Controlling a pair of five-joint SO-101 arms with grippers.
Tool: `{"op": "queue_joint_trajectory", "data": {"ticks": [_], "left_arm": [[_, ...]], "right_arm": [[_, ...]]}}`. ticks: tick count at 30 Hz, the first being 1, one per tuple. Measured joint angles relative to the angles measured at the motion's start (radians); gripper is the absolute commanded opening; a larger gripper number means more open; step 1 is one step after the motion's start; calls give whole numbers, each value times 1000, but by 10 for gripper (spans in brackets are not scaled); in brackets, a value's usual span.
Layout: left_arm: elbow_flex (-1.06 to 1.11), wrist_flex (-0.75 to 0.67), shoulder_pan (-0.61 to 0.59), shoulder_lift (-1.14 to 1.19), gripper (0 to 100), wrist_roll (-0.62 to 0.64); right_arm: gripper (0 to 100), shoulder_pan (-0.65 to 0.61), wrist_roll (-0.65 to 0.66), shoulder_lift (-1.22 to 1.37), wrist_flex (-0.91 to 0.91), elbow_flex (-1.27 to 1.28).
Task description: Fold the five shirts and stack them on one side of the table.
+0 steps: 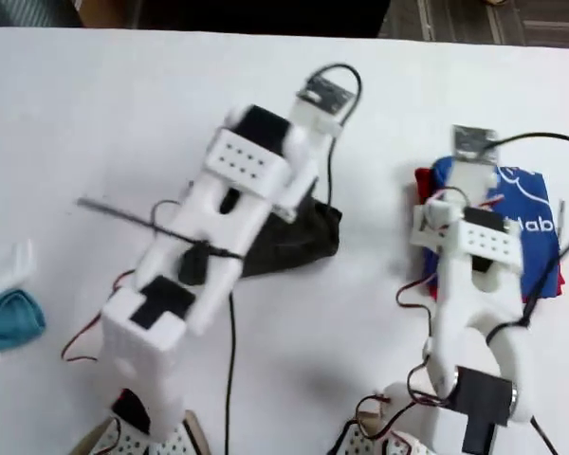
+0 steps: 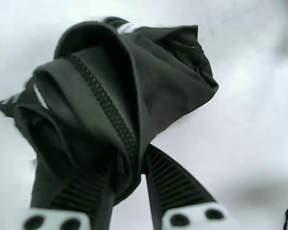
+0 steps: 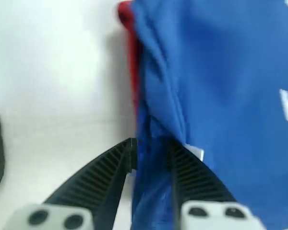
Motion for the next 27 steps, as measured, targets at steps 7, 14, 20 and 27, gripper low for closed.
{"op": "queue_joint_trajectory", "data": {"ticks": [7, 14, 20, 27], "left_arm": [[0, -32, 68, 101, 25, 23], [0, -41, 68, 109, 25, 23], [-26, -29, 35, 109, 25, 23], [-135, 28, 11, 107, 25, 0]], "right_arm": [[116, 23, -11, -57, 14, 0], [116, 23, -11, -61, 14, 0], [116, 23, -11, -61, 14, 0], [116, 23, -11, -61, 14, 0]]}}
